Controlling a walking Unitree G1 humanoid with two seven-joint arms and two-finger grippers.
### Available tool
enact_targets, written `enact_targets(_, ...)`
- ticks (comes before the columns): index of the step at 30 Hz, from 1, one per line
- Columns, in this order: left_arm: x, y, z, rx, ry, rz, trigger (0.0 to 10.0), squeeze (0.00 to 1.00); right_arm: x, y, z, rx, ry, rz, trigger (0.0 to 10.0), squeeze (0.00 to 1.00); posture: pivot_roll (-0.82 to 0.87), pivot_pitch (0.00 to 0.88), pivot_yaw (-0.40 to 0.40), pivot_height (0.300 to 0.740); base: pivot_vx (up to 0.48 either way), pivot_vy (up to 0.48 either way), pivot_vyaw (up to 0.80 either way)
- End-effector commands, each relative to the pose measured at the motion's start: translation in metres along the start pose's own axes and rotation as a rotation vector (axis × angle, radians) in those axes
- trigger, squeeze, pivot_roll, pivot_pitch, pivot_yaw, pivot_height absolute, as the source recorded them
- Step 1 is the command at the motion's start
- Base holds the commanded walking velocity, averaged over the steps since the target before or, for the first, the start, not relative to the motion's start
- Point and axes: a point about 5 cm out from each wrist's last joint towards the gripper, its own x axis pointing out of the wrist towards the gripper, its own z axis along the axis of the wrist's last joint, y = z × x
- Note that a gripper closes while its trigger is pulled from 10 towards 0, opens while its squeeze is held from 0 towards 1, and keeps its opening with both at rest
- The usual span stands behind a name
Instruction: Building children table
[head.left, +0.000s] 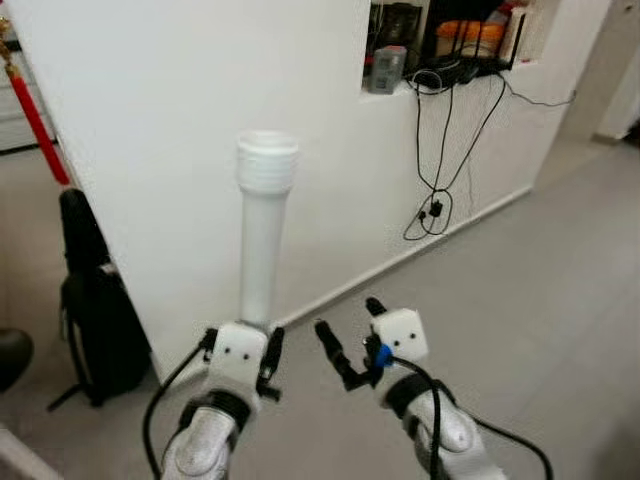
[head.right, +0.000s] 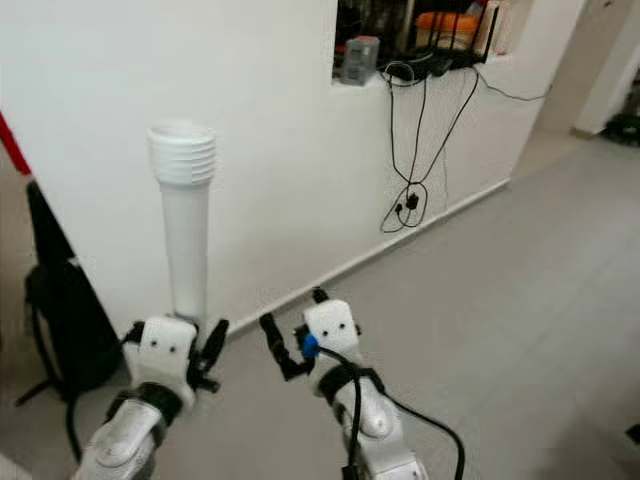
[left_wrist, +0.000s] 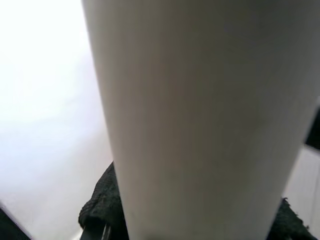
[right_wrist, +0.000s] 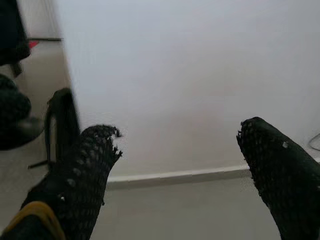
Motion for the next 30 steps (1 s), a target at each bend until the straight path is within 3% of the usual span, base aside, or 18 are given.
enact_targets(1, 0.0007, 0.0002, -0.0052, 0.003, 0.017, 0.000, 10.0, 0.00, 0.0022, -0.0002, 0.0034, 0.001, -0.022, 0.005, 10.0, 0.00, 0.04, 0.000, -0.058, 0.740, -0.364, 0.000, 0.80)
enact_targets(11, 0.0035, -0.0008, -0.0066, 0.005, 0.016, -0.002, 10.0, 0.00, 0.0040, 0.0007, 0.0005, -0.012, -0.006, 0.022, 10.0, 0.00, 0.04, 0.000, -0.058, 0.740, -0.363, 0.000, 0.75)
enact_targets(25, 0.0039, -0.0008, -0.0084, 0.004, 0.015, -0.006, 10.0, 0.00, 0.0044, 0.0000, -0.0003, 0.011, -0.014, 0.014, 10.0, 0.00, 0.04, 0.000, -0.060, 0.740, -0.365, 0.000, 0.00)
enact_targets(30, 0.0039, -0.0008, -0.0098, 0.005, 0.016, -0.009, 10.0, 0.00, 0.0051, -0.0011, -0.0027, 0.017, -0.005, 0.007, 10.0, 0.00, 0.04, 0.000, -0.058, 0.740, -0.368, 0.000, -0.80)
